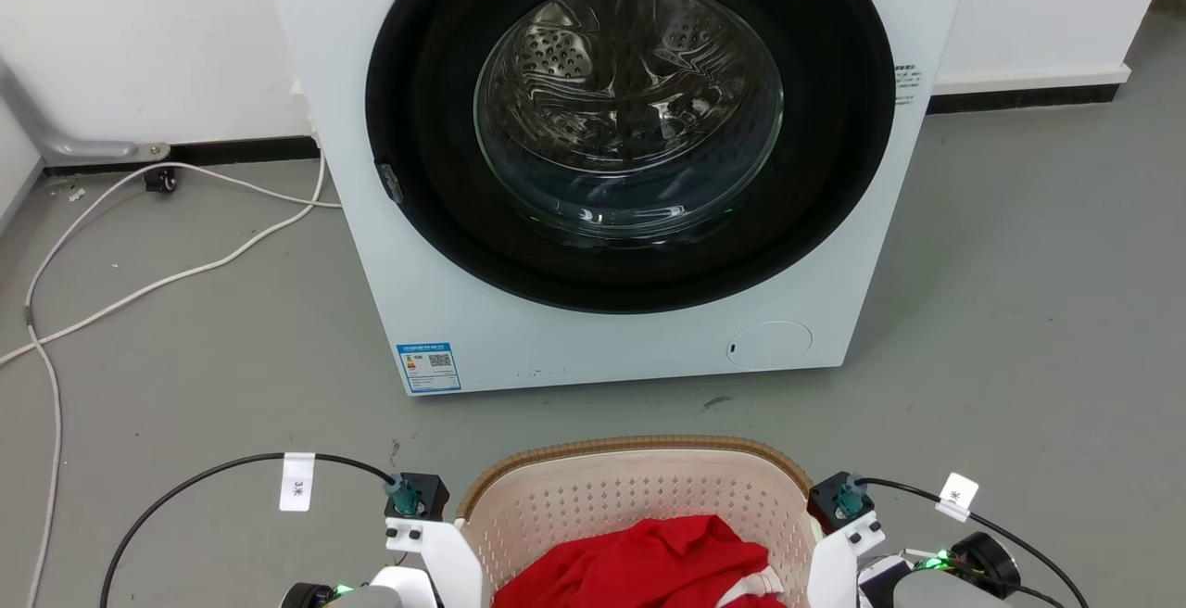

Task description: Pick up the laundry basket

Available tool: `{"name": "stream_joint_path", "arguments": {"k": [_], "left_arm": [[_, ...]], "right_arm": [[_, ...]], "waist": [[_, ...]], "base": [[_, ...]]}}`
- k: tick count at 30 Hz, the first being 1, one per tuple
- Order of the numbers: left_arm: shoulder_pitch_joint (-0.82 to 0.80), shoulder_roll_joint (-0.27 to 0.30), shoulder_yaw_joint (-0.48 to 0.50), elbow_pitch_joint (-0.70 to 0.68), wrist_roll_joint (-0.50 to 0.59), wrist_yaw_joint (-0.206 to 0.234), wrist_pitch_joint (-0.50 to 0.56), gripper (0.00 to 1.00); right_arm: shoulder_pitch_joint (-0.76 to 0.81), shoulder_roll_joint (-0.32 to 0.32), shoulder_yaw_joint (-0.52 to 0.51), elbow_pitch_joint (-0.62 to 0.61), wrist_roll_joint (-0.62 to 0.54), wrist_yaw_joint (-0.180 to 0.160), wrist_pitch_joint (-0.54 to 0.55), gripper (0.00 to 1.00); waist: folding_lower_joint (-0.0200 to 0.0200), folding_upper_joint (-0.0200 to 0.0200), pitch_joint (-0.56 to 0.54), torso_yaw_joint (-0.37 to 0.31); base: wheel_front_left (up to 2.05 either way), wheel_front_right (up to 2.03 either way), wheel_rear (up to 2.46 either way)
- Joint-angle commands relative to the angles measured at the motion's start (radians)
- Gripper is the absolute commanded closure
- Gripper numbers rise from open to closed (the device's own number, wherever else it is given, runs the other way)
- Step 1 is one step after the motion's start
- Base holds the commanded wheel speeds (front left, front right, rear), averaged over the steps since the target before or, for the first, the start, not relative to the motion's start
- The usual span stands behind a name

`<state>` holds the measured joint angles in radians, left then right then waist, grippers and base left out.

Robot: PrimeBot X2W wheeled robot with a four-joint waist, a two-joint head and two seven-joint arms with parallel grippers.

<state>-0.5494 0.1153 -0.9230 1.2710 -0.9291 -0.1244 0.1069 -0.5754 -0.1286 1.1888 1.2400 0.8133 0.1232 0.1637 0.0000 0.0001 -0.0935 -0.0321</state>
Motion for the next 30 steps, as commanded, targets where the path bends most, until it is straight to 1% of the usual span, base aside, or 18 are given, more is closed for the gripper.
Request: {"name": "stream_joint_path", "arguments": {"k": [1, 30], "left_arm": [[-0.019, -0.008, -0.003, -0.008, -0.004, -0.011, -0.009, 1.00], [-0.032, -0.003, -0.047, 0.001, -0.048, -0.011, -0.021, 1.00]], "right_arm": [[-0.016, 0.010, 0.011, -0.005, 0.001, 0.014, -0.006, 1.00], [-0.028, 0.009, 0.074, 0.007, 0.065, 0.014, -0.018, 1.00]], "waist": [[0.0000, -0.0001, 0.000, 0.000], [0.0000, -0.0001, 0.012, -0.003]], "base": [[0.00, 0.00, 0.00], [0.00, 0.00, 0.00]]}}
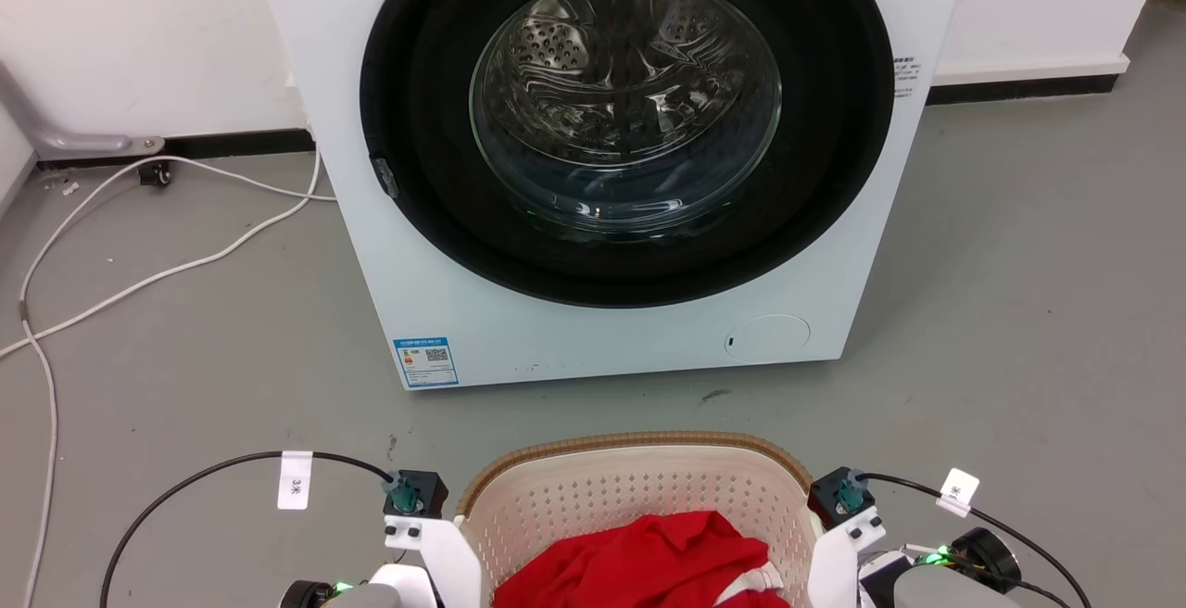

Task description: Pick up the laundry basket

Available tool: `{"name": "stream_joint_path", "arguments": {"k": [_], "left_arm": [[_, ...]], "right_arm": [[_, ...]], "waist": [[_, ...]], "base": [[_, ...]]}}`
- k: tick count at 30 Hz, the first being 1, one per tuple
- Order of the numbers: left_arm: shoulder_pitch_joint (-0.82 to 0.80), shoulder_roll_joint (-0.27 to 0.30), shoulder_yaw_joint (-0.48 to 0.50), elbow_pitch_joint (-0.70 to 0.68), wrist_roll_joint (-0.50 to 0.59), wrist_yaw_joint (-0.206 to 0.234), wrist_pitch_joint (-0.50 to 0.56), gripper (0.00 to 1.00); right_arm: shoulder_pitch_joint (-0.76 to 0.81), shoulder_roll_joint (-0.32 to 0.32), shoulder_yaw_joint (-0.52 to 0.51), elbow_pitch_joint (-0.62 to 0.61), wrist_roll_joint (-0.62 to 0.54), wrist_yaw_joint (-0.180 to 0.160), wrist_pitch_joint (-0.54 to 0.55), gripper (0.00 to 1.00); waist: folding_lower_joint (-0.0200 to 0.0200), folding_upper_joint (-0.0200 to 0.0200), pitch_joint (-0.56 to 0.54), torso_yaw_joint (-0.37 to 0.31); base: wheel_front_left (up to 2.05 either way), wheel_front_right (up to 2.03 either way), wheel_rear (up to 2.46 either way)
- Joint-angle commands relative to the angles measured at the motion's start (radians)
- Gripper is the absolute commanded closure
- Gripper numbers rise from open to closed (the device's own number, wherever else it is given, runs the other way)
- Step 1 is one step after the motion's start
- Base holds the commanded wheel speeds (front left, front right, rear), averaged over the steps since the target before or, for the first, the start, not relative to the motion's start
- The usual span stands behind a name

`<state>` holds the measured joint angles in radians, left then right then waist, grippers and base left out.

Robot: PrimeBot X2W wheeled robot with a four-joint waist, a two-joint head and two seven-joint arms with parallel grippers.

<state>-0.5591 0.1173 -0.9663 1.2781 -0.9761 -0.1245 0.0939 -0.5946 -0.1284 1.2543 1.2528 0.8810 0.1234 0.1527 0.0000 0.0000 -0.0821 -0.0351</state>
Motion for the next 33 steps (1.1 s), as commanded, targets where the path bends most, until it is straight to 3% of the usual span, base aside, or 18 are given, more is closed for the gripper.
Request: {"name": "stream_joint_path", "arguments": {"k": [1, 33], "left_arm": [[-0.022, -0.005, -0.005, -0.006, -0.002, -0.010, -0.008, 1.00], [-0.021, 0.001, -0.045, 0.000, -0.039, -0.010, -0.013, 1.00]], "right_arm": [[-0.009, 0.009, 0.009, -0.005, -0.001, 0.013, -0.007, 1.00], [-0.004, 0.012, 0.026, -0.002, 0.018, 0.013, -0.015, 1.00]], "waist": [[0.0000, 0.0000, 0.000, 0.000], [0.0000, 0.0000, -0.006, 0.001]], "base": [[0.00, 0.00, 0.00], [0.00, 0.00, 0.00]]}}
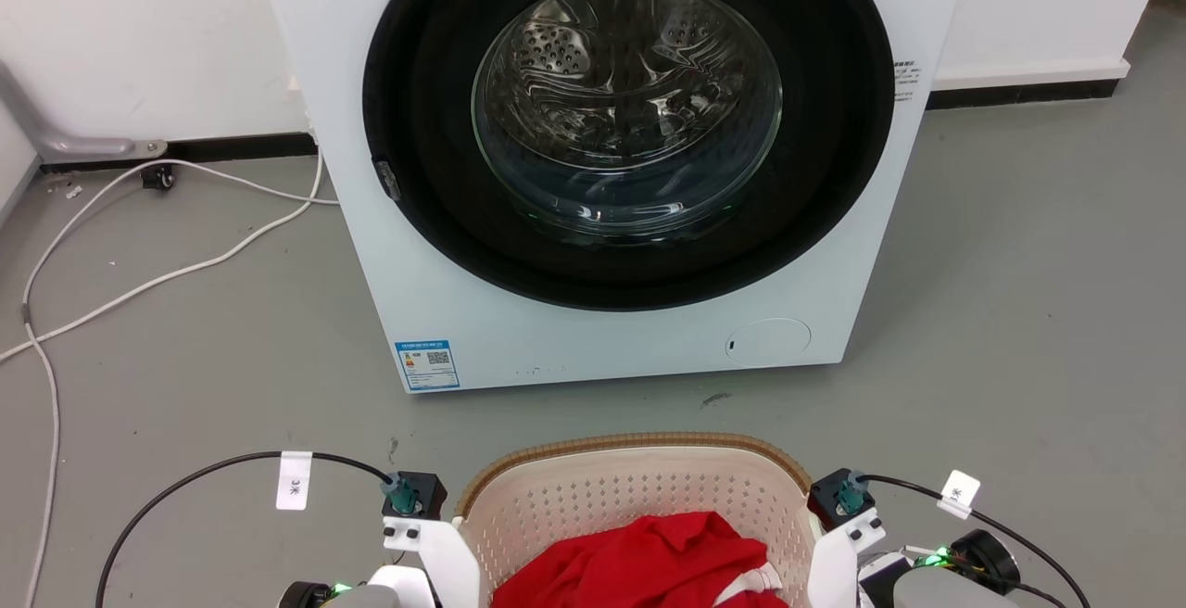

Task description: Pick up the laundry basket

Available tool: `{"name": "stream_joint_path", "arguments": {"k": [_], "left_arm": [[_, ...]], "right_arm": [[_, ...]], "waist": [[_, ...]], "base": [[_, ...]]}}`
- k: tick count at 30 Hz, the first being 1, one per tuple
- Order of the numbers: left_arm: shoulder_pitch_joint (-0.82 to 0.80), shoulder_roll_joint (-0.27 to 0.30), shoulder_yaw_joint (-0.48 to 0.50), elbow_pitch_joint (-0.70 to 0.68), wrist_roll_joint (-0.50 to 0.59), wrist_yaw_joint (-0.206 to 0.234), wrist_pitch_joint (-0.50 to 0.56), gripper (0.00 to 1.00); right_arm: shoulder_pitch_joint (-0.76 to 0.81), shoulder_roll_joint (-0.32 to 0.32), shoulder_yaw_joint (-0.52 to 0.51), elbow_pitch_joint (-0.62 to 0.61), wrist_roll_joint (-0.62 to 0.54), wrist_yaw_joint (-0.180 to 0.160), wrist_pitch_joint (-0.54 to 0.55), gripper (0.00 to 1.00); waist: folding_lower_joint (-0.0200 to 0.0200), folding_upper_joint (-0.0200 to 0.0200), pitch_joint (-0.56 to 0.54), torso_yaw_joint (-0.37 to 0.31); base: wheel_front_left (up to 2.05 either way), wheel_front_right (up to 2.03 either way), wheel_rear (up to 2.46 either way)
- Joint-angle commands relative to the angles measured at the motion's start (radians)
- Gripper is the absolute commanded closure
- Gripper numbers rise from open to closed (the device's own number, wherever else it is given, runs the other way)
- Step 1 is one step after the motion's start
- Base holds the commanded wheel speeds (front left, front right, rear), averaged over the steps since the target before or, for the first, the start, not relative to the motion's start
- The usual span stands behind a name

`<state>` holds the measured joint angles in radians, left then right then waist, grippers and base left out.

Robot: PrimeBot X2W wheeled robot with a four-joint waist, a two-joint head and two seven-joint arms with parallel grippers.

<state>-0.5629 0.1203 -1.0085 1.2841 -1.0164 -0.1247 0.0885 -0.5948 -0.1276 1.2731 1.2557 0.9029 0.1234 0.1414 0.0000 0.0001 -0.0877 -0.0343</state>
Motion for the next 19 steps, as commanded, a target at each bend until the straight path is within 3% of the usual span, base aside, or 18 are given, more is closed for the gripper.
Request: {"name": "stream_joint_path", "arguments": {"k": [1, 19], "left_arm": [[-0.017, -0.002, -0.004, -0.005, -0.001, -0.010, -0.007, 1.00], [-0.016, 0.001, -0.025, -0.003, -0.020, -0.010, -0.010, 1.00]], "right_arm": [[-0.003, 0.011, 0.008, -0.005, -0.004, 0.013, -0.005, 1.00], [0.005, 0.012, 0.010, 0.000, -0.003, 0.013, -0.010, 1.00]], "waist": [[0.0000, -0.0001, 0.000, 0.000], [0.0000, -0.0001, -0.005, -0.002]], "base": [[0.00, 0.00, 0.00], [0.00, 0.00, 0.00]]}}
